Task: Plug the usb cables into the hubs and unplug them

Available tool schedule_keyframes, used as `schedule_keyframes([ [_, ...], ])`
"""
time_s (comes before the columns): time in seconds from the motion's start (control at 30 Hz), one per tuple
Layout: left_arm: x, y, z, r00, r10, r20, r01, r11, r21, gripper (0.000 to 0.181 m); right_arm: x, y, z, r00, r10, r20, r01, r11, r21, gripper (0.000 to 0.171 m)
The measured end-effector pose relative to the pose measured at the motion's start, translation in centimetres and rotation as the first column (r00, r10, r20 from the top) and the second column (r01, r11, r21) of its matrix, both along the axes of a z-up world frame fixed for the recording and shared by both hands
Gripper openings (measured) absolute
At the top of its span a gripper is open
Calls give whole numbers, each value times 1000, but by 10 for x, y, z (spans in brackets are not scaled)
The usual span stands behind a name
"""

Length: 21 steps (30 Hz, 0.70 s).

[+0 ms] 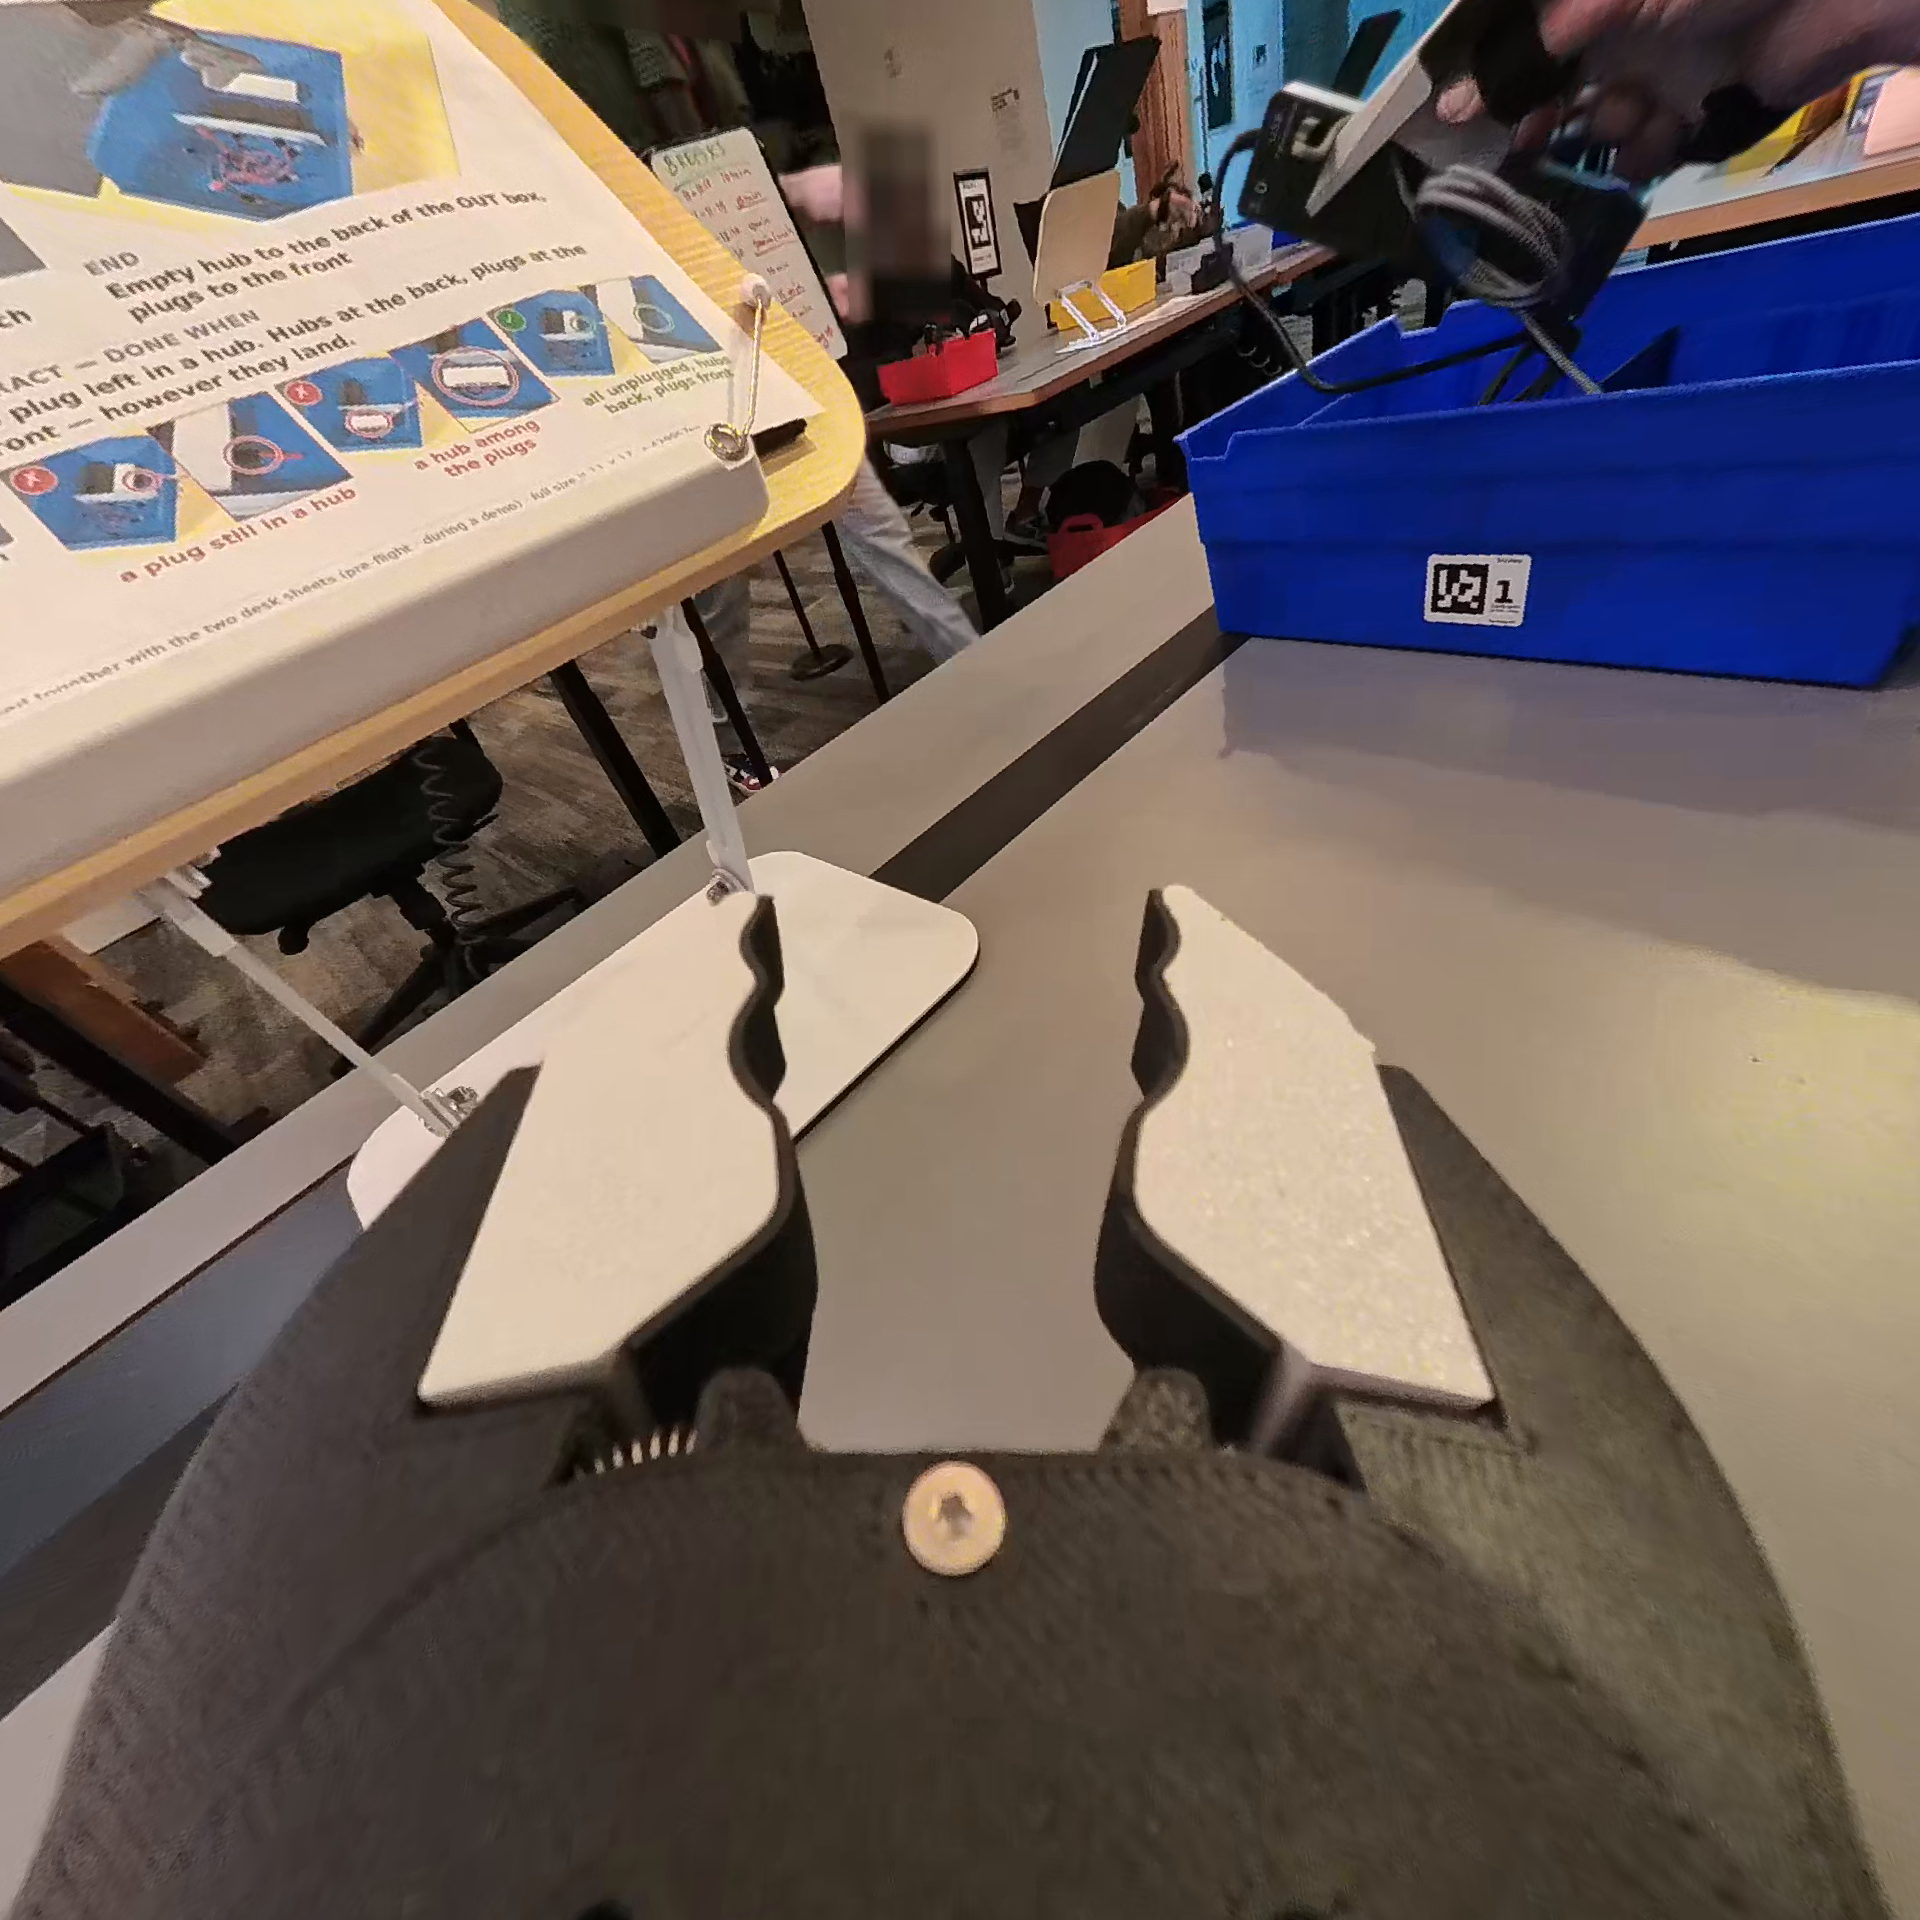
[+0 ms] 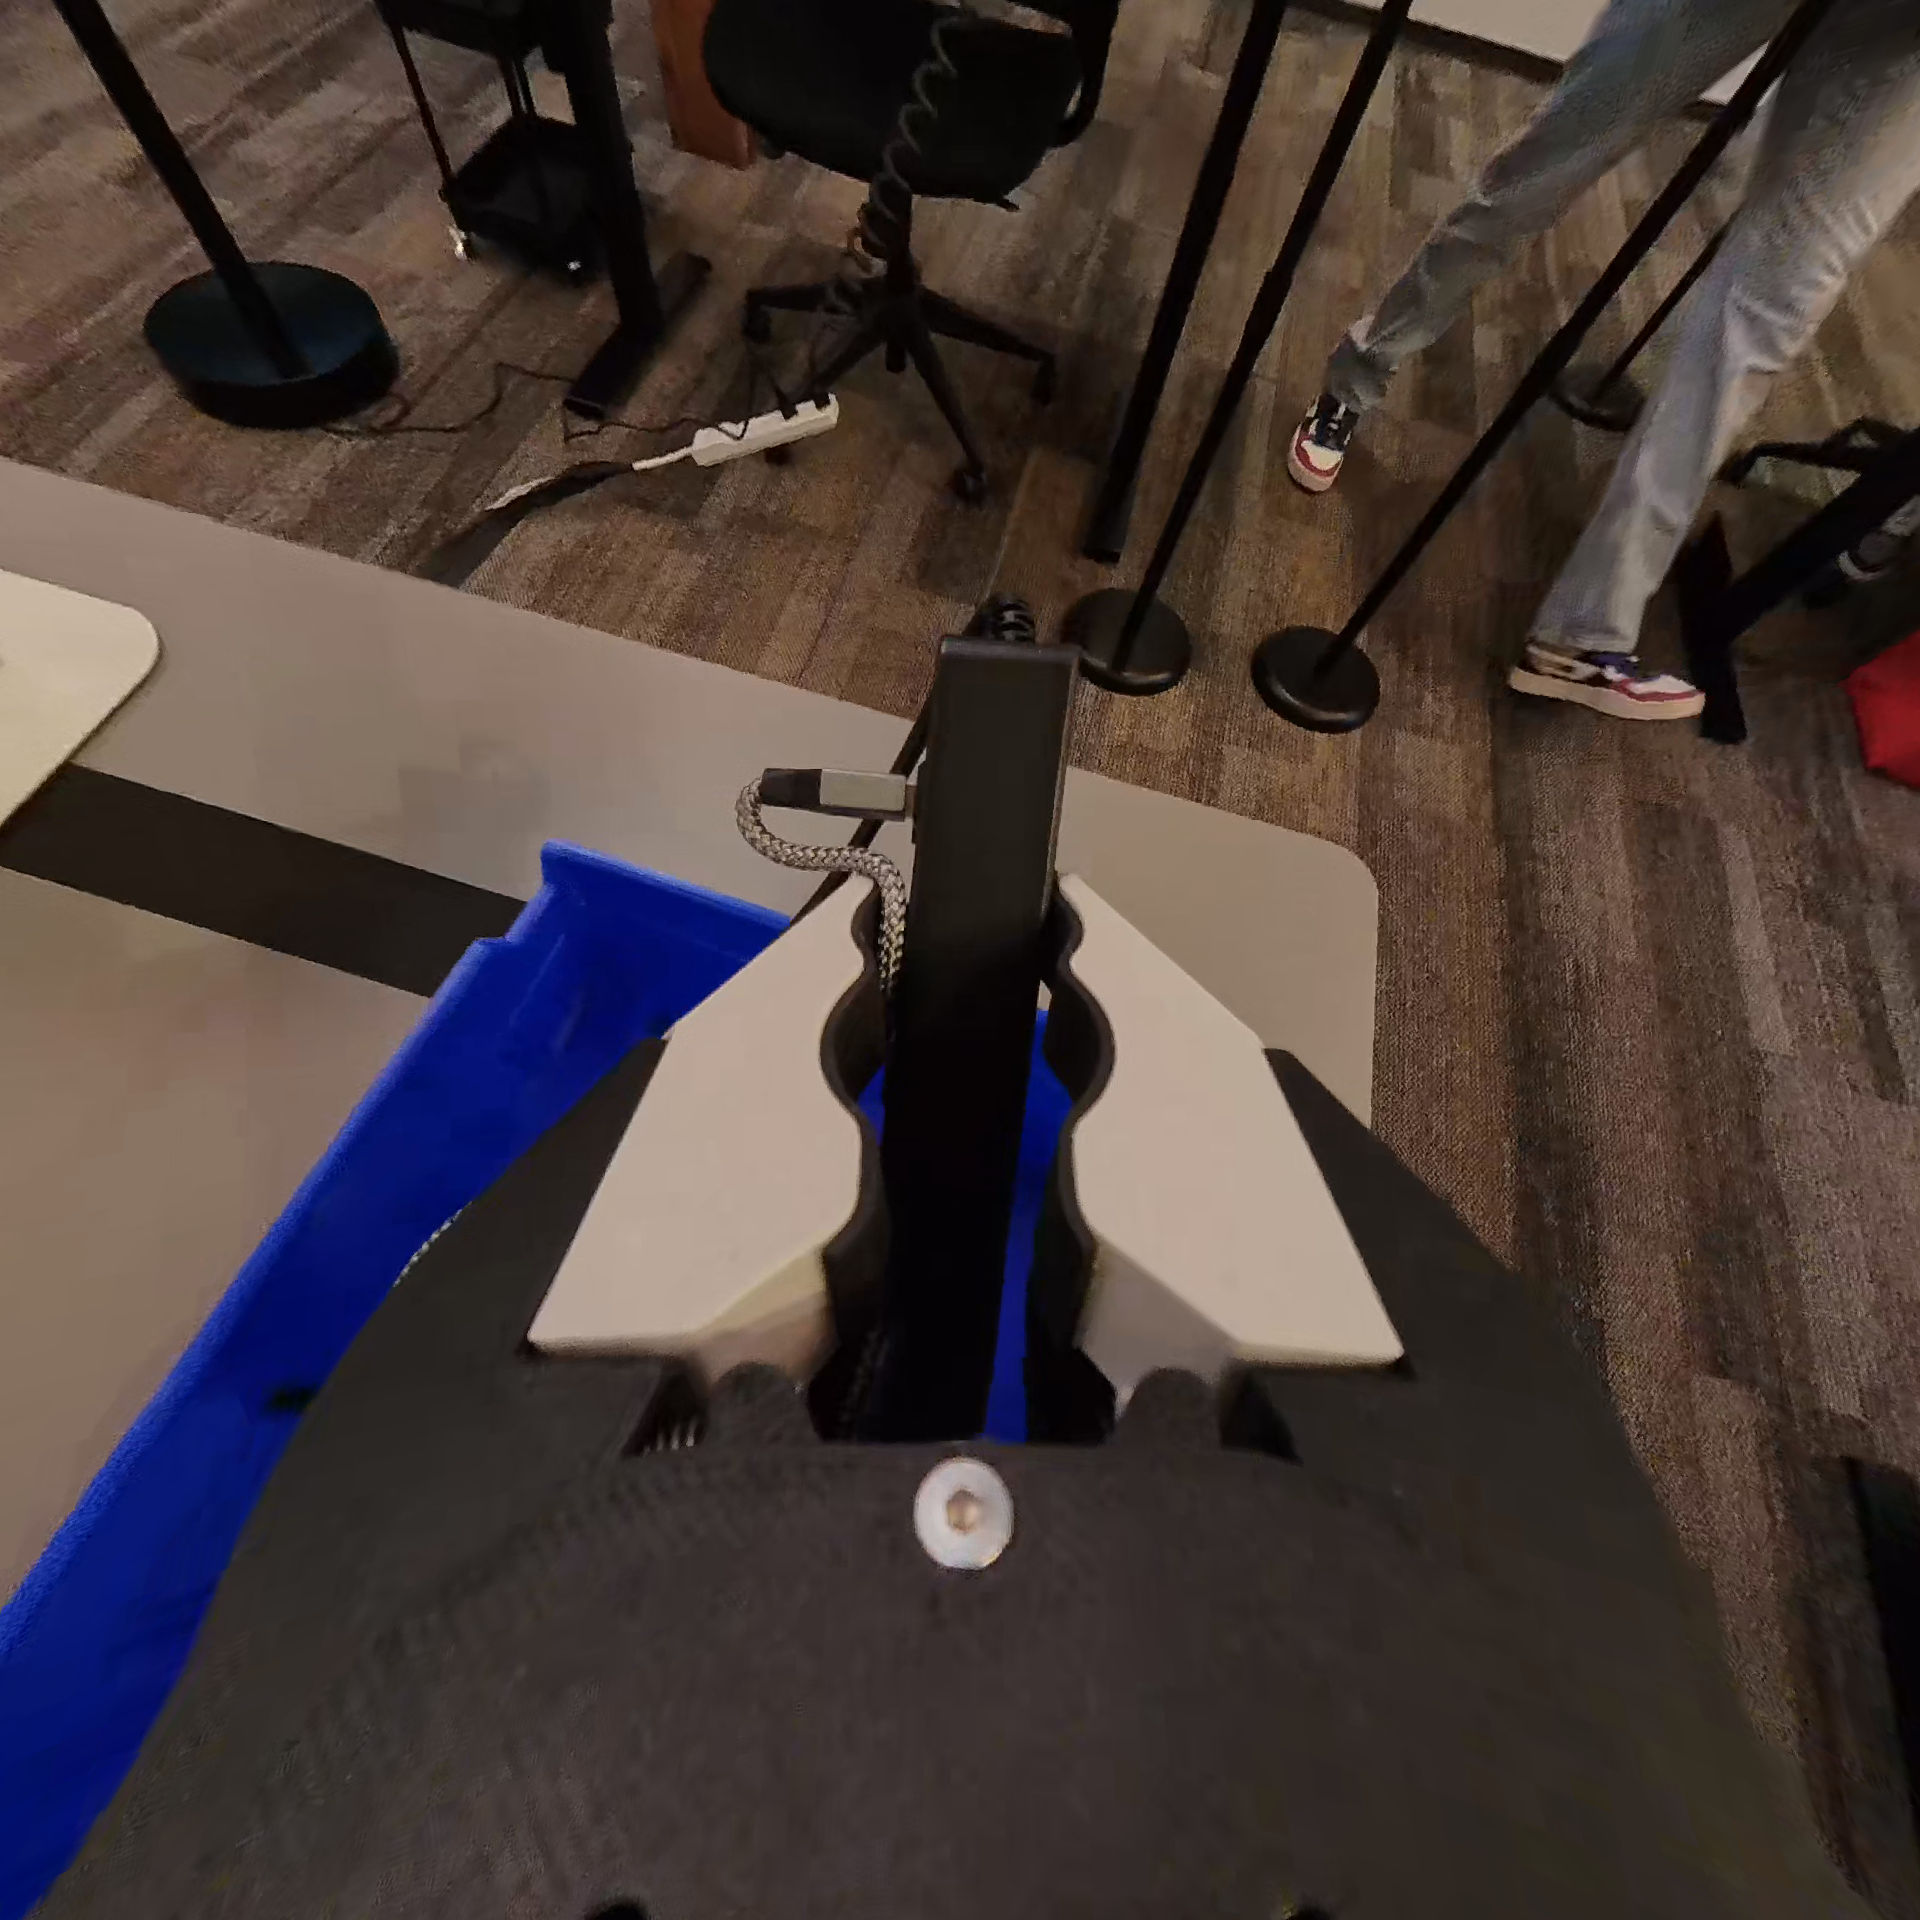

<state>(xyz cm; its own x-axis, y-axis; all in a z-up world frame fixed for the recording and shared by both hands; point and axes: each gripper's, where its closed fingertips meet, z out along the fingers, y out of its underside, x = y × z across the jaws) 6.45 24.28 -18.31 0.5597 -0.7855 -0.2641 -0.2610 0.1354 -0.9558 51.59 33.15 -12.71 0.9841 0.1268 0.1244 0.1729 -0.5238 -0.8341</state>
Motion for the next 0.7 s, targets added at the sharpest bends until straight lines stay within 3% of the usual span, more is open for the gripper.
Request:
schedule_keyframes([
  [0.3, 2, 1, -8, 1000, -4, -19, 4, 1000, -8, 65, -26, -10, -52, 962, 228, 152, -218, 973, -78, 25],
  [0.47, 4, 0, -12, 999, -9, -35, 9, 1000, -4, 65, -39, -22, -80, 890, 374, 260, -340, 925, -169, 25],
  [0.63, 8, -2, -16, 998, -18, -54, 18, 1000, -1, 65, -38, -40, -132, 750, 533, 391, -330, 815, -477, 25],
  [0.7, 8, -3, -16, 998, -19, -63, 20, 1000, 8, 65, -41, -40, -133, 745, 543, 387, -318, 799, -510, 25],
])
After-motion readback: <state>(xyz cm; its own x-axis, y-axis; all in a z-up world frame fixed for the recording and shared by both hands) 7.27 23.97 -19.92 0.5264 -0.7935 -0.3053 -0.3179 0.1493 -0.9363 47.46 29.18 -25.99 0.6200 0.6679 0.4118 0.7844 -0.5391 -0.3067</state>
